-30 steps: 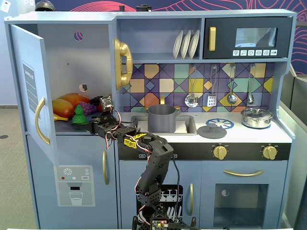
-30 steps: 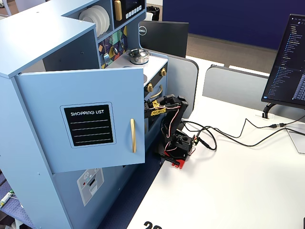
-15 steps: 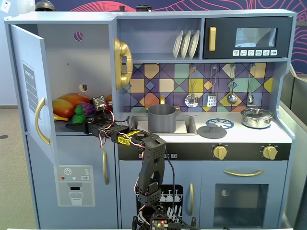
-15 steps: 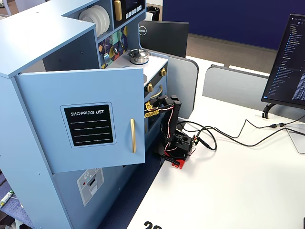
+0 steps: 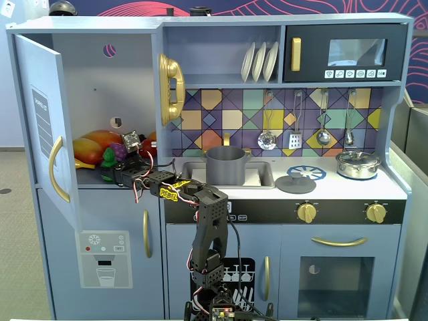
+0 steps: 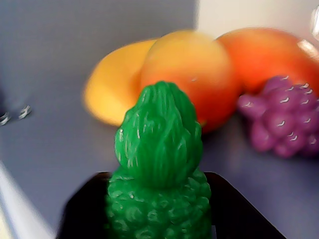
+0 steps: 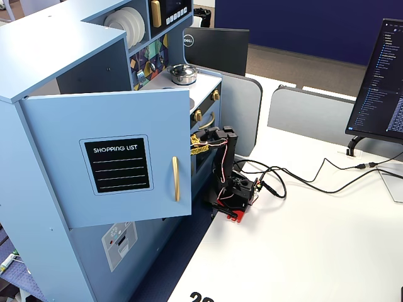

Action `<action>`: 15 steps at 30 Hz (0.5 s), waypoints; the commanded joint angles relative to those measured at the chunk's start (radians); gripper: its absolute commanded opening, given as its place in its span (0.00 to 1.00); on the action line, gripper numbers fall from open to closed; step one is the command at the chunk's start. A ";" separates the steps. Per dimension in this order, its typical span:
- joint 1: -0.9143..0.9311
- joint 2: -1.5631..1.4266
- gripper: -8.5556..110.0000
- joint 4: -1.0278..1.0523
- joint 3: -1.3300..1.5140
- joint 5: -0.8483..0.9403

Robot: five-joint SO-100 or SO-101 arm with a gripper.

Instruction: Pick up the green pineapple from the left cabinet and place it in the gray recipient

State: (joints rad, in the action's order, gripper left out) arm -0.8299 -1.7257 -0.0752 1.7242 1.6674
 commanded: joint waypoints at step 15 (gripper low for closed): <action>-0.048 -0.951 0.07 0.348 0.342 0.067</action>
State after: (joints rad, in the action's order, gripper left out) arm -0.9557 -2.4268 0.1963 2.0417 1.7089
